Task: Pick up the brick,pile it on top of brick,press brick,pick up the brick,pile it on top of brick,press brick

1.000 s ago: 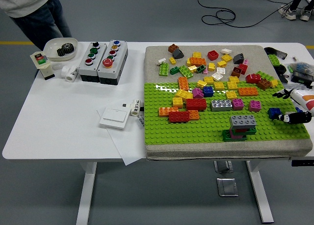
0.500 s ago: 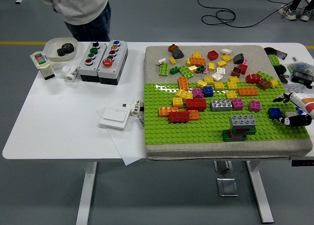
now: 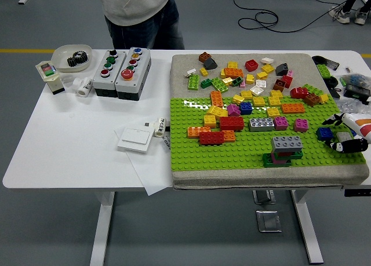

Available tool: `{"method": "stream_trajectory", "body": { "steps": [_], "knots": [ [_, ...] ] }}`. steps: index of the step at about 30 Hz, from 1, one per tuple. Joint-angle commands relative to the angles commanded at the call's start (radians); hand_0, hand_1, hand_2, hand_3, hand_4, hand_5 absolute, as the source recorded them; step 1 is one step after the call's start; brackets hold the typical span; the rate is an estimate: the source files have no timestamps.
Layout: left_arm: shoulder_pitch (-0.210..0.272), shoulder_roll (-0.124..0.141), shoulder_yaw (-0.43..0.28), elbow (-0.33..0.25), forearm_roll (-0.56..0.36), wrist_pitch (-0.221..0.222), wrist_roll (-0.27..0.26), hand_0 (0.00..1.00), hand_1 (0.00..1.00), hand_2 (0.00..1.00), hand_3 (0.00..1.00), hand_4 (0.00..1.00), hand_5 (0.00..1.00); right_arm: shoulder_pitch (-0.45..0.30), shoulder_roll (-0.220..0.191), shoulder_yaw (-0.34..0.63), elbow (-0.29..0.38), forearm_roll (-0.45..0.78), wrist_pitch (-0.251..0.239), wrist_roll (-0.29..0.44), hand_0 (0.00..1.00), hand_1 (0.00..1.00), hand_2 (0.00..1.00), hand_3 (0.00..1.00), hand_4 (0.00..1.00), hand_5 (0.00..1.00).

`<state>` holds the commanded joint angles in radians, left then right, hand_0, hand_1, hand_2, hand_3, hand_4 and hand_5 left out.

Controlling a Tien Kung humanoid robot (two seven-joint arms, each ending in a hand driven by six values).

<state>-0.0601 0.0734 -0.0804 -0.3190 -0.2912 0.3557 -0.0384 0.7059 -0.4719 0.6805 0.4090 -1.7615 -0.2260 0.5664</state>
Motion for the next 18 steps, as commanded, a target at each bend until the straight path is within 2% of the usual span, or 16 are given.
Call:
{"method": "stream_trajectory", "body": {
  "steps": [2,3,8,9,14,15,18],
  "knots": [
    [0.001,0.000,0.001,0.000,0.000,0.000,0.000,0.613,0.725,0.692,0.554,0.571,0.615,0.000,0.001,0.000,-0.001,-0.005,-0.004,-0.001,0.678,0.661,0.712,0.699,0.750,0.302],
    [0.001,0.000,0.001,0.000,0.000,0.000,0.000,0.614,0.725,0.692,0.553,0.571,0.614,0.000,0.002,0.000,-0.001,-0.009,-0.007,-0.001,0.666,0.659,0.711,0.627,0.725,0.323],
    [0.001,0.000,0.001,-0.001,0.003,0.002,0.000,0.614,0.725,0.692,0.553,0.571,0.614,0.003,0.004,-0.005,-0.004,-0.023,-0.014,-0.005,0.666,0.659,0.711,0.627,0.725,0.323],
    [0.001,0.001,0.001,-0.001,0.005,0.002,0.000,0.619,0.725,0.694,0.555,0.571,0.614,0.004,0.005,-0.007,-0.005,-0.024,-0.017,-0.006,0.663,0.656,0.707,0.562,0.705,0.365],
    [0.002,0.001,-0.004,-0.001,0.012,0.003,0.002,0.619,0.725,0.694,0.555,0.571,0.614,0.006,0.008,-0.015,-0.006,-0.033,-0.026,-0.015,0.663,0.656,0.707,0.562,0.705,0.365],
    [0.001,0.001,-0.004,-0.002,0.014,0.003,0.003,0.618,0.726,0.693,0.555,0.571,0.614,0.007,0.008,-0.016,-0.006,-0.038,-0.031,-0.017,0.655,0.654,0.697,0.523,0.671,0.398],
    [0.000,0.001,-0.004,-0.003,0.015,0.003,0.004,0.618,0.726,0.693,0.555,0.571,0.614,0.009,0.009,-0.020,-0.007,-0.048,-0.042,-0.023,0.655,0.654,0.697,0.523,0.671,0.398]
  ]
}}
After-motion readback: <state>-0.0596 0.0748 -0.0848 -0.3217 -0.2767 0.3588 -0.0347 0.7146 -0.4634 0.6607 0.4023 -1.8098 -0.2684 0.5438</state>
